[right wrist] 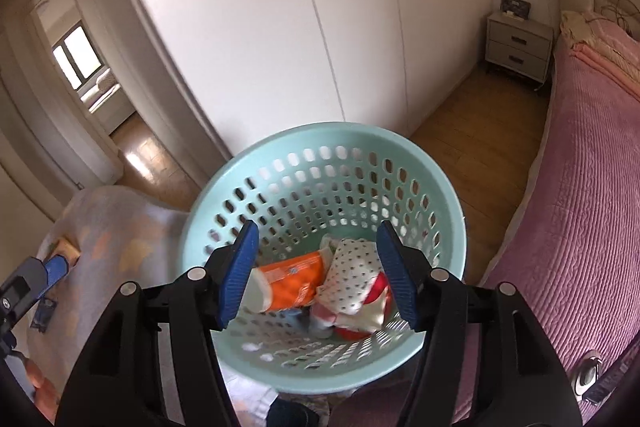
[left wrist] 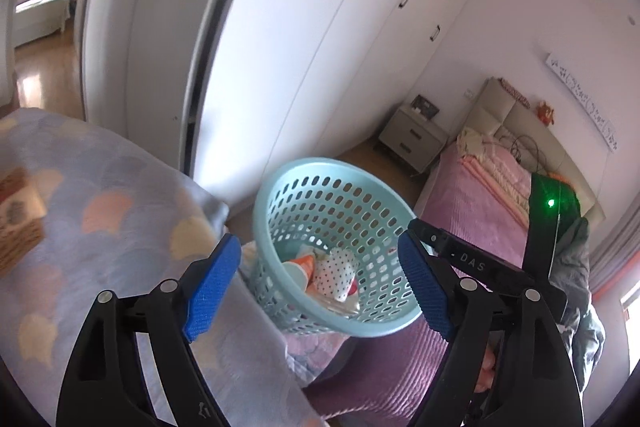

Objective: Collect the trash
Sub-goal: 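Move both grippers back over the table toward the remaining trash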

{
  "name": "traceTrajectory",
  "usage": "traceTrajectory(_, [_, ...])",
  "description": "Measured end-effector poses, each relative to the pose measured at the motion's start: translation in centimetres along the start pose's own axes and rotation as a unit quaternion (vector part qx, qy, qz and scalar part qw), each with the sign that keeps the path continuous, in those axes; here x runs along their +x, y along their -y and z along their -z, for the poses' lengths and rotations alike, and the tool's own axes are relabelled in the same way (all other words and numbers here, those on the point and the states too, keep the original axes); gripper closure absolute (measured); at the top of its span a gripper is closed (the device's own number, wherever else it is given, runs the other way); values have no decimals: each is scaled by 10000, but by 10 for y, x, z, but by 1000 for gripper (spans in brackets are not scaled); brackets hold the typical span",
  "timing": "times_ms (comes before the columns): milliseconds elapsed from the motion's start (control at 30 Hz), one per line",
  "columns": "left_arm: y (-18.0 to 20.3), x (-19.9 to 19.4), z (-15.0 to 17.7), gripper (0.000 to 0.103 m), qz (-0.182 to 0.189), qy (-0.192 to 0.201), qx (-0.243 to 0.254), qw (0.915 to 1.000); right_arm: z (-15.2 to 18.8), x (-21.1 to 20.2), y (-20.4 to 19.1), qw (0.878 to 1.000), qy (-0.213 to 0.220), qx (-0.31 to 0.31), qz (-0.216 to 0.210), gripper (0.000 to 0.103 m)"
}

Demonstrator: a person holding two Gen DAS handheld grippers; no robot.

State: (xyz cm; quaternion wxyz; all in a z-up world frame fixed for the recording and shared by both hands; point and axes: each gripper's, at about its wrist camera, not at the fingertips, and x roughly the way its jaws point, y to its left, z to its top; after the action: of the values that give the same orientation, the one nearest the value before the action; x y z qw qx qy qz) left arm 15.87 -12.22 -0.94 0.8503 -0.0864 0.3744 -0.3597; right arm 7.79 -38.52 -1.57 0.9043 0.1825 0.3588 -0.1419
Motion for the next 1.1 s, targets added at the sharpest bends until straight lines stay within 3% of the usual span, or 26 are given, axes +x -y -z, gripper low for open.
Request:
traceTrajectory(467, [-31, -117, -8, 15, -384, 822, -22, 9959, 26, -71, -121, 9905, 442, -1047, -780, 38])
traceTrajectory(733, [-90, -169, -4, 12, -795, 1142, -493, 9891, 55, -59, -203, 9762, 333, -1783, -1192, 38])
traceTrajectory(1100, [-181, -221, 11, 12, -1397, 1319, -1096, 9752, 104, -26, -285, 9574, 402, -2526, -1341, 38])
